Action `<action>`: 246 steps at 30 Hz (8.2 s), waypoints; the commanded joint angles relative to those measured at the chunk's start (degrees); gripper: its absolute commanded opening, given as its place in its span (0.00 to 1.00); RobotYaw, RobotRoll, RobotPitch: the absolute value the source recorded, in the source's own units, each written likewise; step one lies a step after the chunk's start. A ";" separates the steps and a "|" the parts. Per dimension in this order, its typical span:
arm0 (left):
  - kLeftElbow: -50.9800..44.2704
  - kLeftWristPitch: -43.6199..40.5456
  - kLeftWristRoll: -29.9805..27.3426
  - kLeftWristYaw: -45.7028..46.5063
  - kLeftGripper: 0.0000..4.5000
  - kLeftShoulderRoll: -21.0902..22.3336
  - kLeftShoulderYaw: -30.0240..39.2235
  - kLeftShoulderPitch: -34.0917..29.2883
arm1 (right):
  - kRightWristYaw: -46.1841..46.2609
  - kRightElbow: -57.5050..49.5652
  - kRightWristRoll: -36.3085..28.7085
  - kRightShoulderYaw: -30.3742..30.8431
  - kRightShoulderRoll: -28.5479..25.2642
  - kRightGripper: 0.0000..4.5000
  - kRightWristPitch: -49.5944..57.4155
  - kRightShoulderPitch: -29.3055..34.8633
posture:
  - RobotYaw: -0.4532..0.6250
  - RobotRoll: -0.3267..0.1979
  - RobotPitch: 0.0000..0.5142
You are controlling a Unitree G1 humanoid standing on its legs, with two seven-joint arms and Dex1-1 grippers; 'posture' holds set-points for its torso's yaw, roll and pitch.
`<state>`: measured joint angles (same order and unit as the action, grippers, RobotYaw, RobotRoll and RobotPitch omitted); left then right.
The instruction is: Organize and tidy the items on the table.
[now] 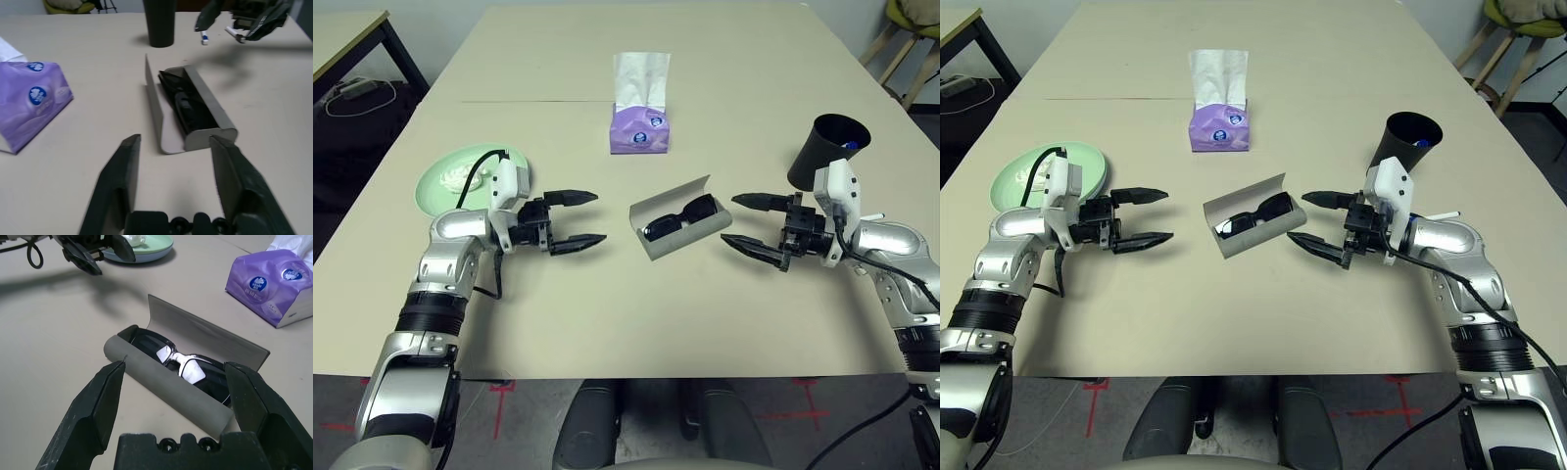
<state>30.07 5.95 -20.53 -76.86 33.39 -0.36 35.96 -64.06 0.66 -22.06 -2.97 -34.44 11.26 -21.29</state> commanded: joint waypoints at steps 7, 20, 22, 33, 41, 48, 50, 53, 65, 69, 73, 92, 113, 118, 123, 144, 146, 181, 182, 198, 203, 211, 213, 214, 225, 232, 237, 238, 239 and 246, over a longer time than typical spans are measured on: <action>14.43 11.48 5.62 -1.72 0.00 -5.36 -1.78 6.87 | 0.55 -0.02 -1.00 -0.15 -0.73 1.00 0.68 2.22 | 0.43 0.62 0.33; 21.91 11.80 6.60 -1.72 0.00 -9.65 -0.25 11.51 | 2.03 -2.18 -1.48 0.55 0.74 1.00 0.87 2.63 | 0.43 0.62 0.35; 23.30 10.63 6.73 1.52 0.00 -10.07 0.50 12.69 | 2.24 -2.78 -1.64 0.41 0.76 1.00 1.22 2.79 | 0.43 0.62 0.35; 23.99 9.29 11.53 8.74 0.00 -10.99 -1.33 12.53 | 3.04 -3.30 -1.75 0.61 1.27 1.00 1.42 1.79 | 0.42 0.62 0.34; 24.67 8.75 14.95 12.34 0.00 -11.62 -2.62 12.70 | 3.14 -3.22 -1.73 0.59 1.31 1.00 1.41 1.23 | 0.43 0.62 0.34; 22.76 8.85 14.76 11.45 0.00 -12.73 -2.93 11.71 | 3.46 -2.87 -1.43 0.66 1.39 1.00 1.18 0.94 | 0.43 0.62 0.34; 21.61 9.34 14.39 10.00 0.00 -12.96 -3.08 11.17 | 3.51 -2.86 -1.44 0.70 1.41 1.00 1.21 0.88 | 0.43 0.62 0.33; 19.70 10.26 14.17 7.37 0.00 -13.08 -3.51 10.38 | 3.61 -2.91 -1.45 0.73 1.45 1.00 1.23 0.85 | 0.43 0.62 0.33; 13.50 10.27 13.16 2.69 0.00 -13.50 -4.78 8.10 | 3.57 -2.79 -1.34 0.85 1.39 1.00 1.24 0.87 | 0.43 0.62 0.33; 10.65 8.50 12.48 2.64 0.00 -13.93 -5.12 6.50 | 3.20 -2.39 -1.55 0.71 0.76 1.00 2.40 1.92 | 0.43 0.62 0.33; 8.61 7.33 12.19 2.76 0.00 -14.09 -5.39 5.48 | 3.66 -1.07 -1.54 -0.27 0.91 1.00 2.22 3.28 | 0.44 0.62 0.33; 2.04 6.24 13.50 3.47 0.00 -13.27 -8.31 1.58 | 7.40 2.79 0.53 -0.55 2.92 1.00 -6.24 3.65 | 0.44 0.62 0.31; -4.73 -0.22 3.56 5.12 0.00 -12.91 -4.04 2.99 | 7.51 2.65 0.33 -0.55 2.90 1.00 -6.33 2.65 | 0.45 0.62 0.29; -4.39 0.02 3.01 4.13 0.00 -11.40 -3.13 3.92 | 7.32 2.93 0.34 -0.11 3.14 1.00 -6.16 1.92 | 0.45 0.62 0.29; -8.91 -1.85 1.12 -0.25 0.00 -9.72 -3.88 2.52 | 7.30 2.94 0.45 0.08 3.28 1.00 -6.26 1.48 | 0.46 0.62 0.29; -12.23 -5.52 -1.05 -6.76 0.99 -9.79 -6.99 -0.44 | 7.59 -3.49 3.80 5.32 -5.51 1.00 12.35 -3.04 | 0.44 0.62 0.33; -11.35 -5.08 -0.57 -5.51 0.99 -10.74 -6.69 0.34 | 7.02 -3.68 4.73 6.81 -7.68 1.00 15.65 -3.70 | 0.45 0.62 0.32; -19.76 -8.31 -1.67 8.27 0.99 -9.11 -2.11 -2.80 | -21.46 38.09 41.47 27.41 -25.18 1.00 -37.39 -28.74 | 0.51 0.62 0.35; -19.92 -8.45 -1.79 8.27 0.99 -8.98 -2.02 -2.90 | -21.47 38.39 41.80 27.36 -25.62 1.00 -38.23 -28.56 | 0.51 0.62 0.35; -23.64 -12.22 -3.42 8.73 0.99 -5.42 -1.03 -5.33 | -18.45 42.27 43.24 26.85 -24.94 1.00 -43.22 -28.24 | 0.50 0.62 0.44; -25.46 -13.56 -4.06 8.76 0.99 -4.14 -0.62 -6.73 | -18.34 42.20 42.94 26.54 -24.96 1.00 -43.36 -28.88 | 0.50 0.62 0.46; -25.78 -14.84 -4.57 8.72 0.99 -3.06 -0.17 -7.17 | -20.99 41.63 42.15 25.54 -28.87 1.00 -45.80 -31.51 | 0.47 0.62 0.53; -25.48 -14.95 -4.61 8.73 0.99 -2.87 0.01 -7.02 | -22.16 40.78 41.25 25.13 -30.15 1.00 -46.44 -31.14 | 0.46 0.62 0.54; -25.33 -15.00 -4.64 8.70 0.99 -2.77 0.12 -6.91 | -22.69 40.31 40.80 24.92 -30.67 1.00 -46.56 -30.92 | 0.46 0.62 0.54; -22.73 -13.99 -3.99 8.65 0.99 -2.55 0.71 -5.57 | -22.90 40.04 39.13 23.95 -32.44 1.00 -52.27 -28.01 | 0.45 0.62 0.55; -21.96 -13.64 -3.89 8.74 0.99 -2.01 1.03 -5.27 | -22.47 38.85 39.23 24.03 -33.80 1.00 -54.56 -25.20 | 0.45 0.62 0.55; -21.64 -13.51 -3.76 8.73 0.99 -1.94 1.15 -5.09 | -21.92 39.59 40.93 24.70 -34.67 1.00 -57.06 -25.81 | 0.44 0.62 0.54; -21.59 -13.47 -3.71 8.76 0.99 -1.98 1.18 -5.06 | -21.35 39.88 41.47 24.79 -34.58 1.00 -57.61 -25.95 | 0.44 0.62 0.54; -21.50 -13.42 -3.65 8.79 0.99 -2.03 1.20 -5.00 | -20.96 40.16 41.90 24.84 -34.47 1.00 -57.92 -26.09 | 0.45 0.62 0.54; -21.39 -13.23 -3.33 8.96 0.99 -2.21 1.17 -4.77 | -17.86 41.82 45.32 25.68 -32.79 1.00 -59.78 -27.42 | 0.46 0.62 0.54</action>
<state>7.96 -7.74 -24.58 -67.91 30.68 1.01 31.18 -82.39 41.51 22.39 21.90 -67.12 -47.69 -48.66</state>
